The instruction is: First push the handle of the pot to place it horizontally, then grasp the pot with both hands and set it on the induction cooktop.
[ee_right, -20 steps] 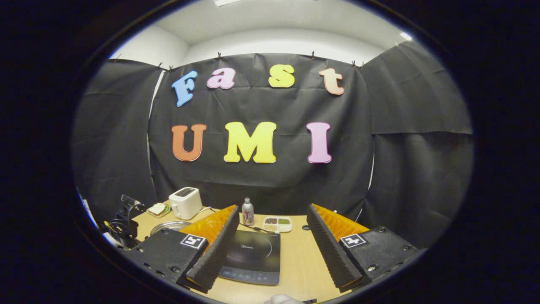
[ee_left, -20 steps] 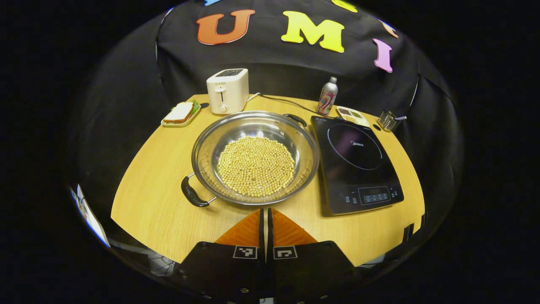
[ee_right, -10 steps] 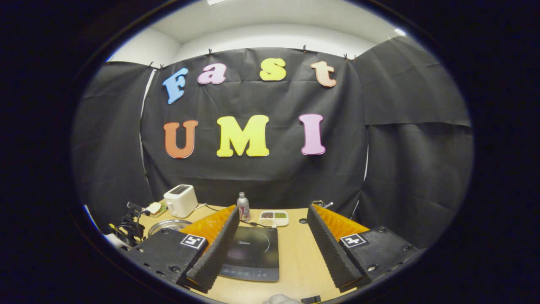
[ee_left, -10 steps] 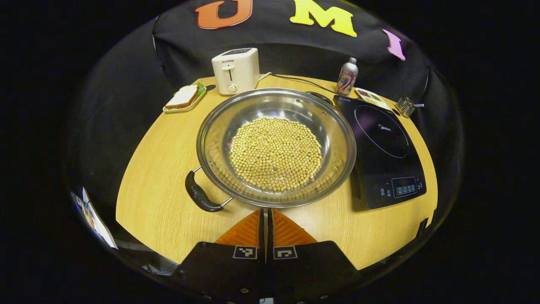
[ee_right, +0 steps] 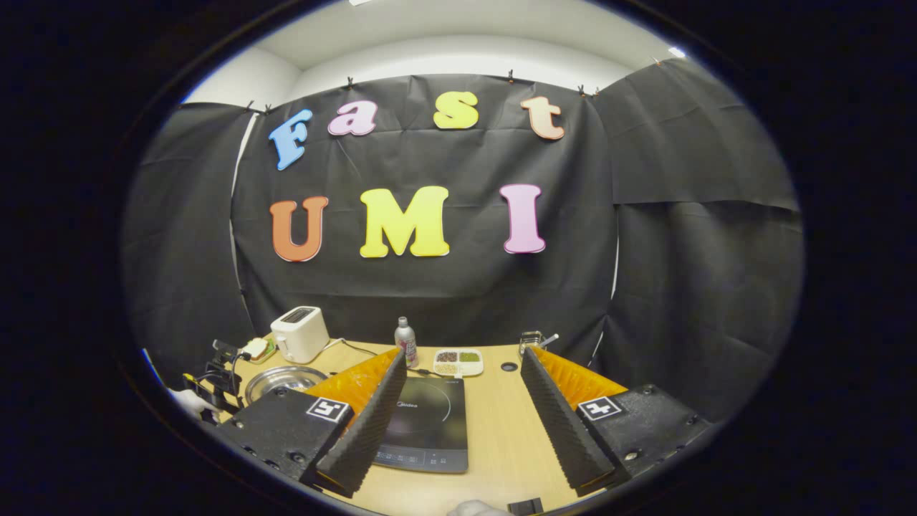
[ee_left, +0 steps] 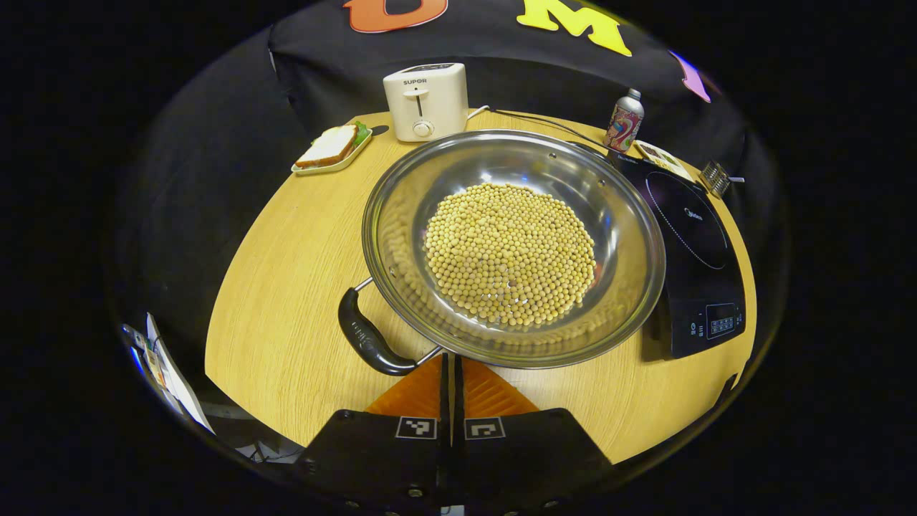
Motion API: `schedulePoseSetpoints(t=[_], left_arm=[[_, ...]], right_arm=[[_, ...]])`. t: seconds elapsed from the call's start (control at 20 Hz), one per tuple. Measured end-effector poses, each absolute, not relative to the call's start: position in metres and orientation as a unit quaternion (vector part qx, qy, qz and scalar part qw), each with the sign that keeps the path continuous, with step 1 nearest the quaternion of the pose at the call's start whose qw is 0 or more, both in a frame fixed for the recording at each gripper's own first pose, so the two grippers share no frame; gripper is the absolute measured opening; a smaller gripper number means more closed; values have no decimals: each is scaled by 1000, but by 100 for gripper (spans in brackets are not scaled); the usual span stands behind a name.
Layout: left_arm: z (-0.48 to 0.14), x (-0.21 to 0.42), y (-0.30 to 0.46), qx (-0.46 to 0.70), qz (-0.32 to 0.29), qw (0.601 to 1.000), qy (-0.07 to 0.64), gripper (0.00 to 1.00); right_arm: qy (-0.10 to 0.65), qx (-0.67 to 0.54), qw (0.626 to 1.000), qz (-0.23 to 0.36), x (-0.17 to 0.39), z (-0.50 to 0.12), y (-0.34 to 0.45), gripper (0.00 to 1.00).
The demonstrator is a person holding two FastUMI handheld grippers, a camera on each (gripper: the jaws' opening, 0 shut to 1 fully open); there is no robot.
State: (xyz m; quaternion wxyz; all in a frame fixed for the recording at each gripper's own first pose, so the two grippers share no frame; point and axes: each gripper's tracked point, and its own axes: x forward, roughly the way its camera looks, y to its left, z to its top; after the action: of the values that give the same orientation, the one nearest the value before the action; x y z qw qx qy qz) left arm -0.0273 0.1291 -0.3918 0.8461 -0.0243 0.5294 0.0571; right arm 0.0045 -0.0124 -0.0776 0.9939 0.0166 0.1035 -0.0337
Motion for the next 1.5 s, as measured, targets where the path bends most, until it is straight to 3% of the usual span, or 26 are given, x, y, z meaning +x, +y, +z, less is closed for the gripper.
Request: schedulePoseSetpoints(t=[0.25, 0.3, 0.45, 0.5, 0.55, 0.6, 0.65, 1.05, 1.1, 1.2, 1.25, 1.3, 1.35, 1.4, 1.45, 1.5], left_arm=[[-394, -18, 143, -26, 70, 845, 530, 0], [-393, -17, 146, -26, 73, 844, 530, 9], [-392, -14, 159, -28, 88, 844, 528, 8], [-392, -13, 164, -34, 94, 843, 528, 0], [-392, -11, 169, -40, 100, 843, 527, 0], [-392, -9, 175, -45, 104, 842, 528, 9], [-393, -7, 178, -52, 106, 842, 527, 0], [-397, 11, 199, -47, 115, 841, 526, 0], [-396, 14, 201, -45, 116, 841, 527, 0], [-396, 18, 208, -42, 118, 840, 527, 0], [-396, 22, 211, -42, 120, 841, 526, 9], [-396, 24, 214, -42, 122, 841, 526, 0], [-396, 26, 216, -42, 124, 841, 525, 8], [-396, 28, 219, -41, 126, 841, 524, 0], [-396, 31, 221, -40, 126, 842, 523, 0], [-397, 33, 223, -38, 126, 843, 522, 8]], right_arm=[[106, 23, 993, -34, 10, -80, -11, 96], [107, 23, 993, -33, 10, -79, -11, 100], [109, 29, 993, -32, 12, -81, -10, 100], [111, 30, 993, -31, 13, -81, -9, 96], [111, 30, 993, -31, 14, -82, -9, 96], [112, 29, 993, -30, 15, -83, -8, 96], [113, 30, 993, -28, 16, -82, -7, 96], [116, 25, 993, -24, 18, -84, 1, 96], [117, 25, 993, -24, 18, -86, 1, 100], [118, 24, 992, -27, 17, -86, 0, 96], [118, 25, 992, -28, 17, -85, 0, 96], [119, 25, 992, -28, 17, -85, 0, 96], [120, 24, 992, -29, 17, -85, 1, 96], [120, 22, 992, -30, 17, -86, 1, 96], [121, 20, 992, -30, 17, -86, 1, 96], [122, 19, 992, -30, 17, -86, 1, 96]])
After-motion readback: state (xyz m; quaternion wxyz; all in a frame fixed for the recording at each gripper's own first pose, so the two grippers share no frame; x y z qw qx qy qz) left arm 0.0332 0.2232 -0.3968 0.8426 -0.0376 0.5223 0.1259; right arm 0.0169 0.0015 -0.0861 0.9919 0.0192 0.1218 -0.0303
